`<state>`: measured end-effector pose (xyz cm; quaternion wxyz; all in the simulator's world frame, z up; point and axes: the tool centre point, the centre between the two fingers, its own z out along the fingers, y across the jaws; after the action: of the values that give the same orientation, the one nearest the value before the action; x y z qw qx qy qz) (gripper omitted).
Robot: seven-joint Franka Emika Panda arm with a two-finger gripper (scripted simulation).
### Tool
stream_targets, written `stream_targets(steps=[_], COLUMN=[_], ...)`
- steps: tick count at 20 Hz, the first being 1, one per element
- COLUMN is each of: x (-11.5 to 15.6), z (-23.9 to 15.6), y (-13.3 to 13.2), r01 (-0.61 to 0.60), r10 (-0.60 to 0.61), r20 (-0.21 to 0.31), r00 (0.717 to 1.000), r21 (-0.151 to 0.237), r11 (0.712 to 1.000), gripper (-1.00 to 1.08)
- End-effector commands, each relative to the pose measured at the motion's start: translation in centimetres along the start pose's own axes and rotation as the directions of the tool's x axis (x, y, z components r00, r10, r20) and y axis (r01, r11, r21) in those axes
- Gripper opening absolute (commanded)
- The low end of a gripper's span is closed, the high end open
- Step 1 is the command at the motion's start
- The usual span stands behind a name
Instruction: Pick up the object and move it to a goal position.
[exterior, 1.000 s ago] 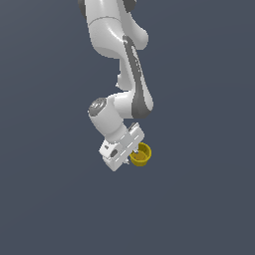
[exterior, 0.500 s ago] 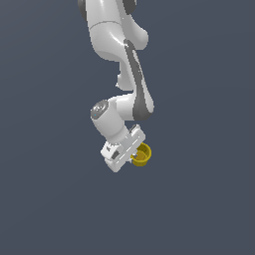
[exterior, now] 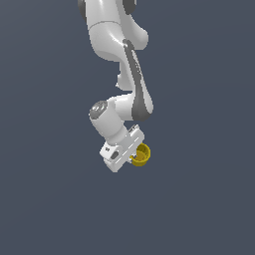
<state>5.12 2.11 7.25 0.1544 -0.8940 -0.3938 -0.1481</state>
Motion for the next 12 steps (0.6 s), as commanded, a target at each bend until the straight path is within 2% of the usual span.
stream_targets(steps=[1,12], x=[-0.2,-1.7], z=[-0.6,-4.9], y=[0.7,6.4], r01=[-0.001,-0.001], r10=[0.001,0.001], r20=[-0.001,0.001], r00=[1.0,1.0], r21=[-0.003,-0.003], r11=[1.0,1.0], gripper=[-1.0,-1.0])
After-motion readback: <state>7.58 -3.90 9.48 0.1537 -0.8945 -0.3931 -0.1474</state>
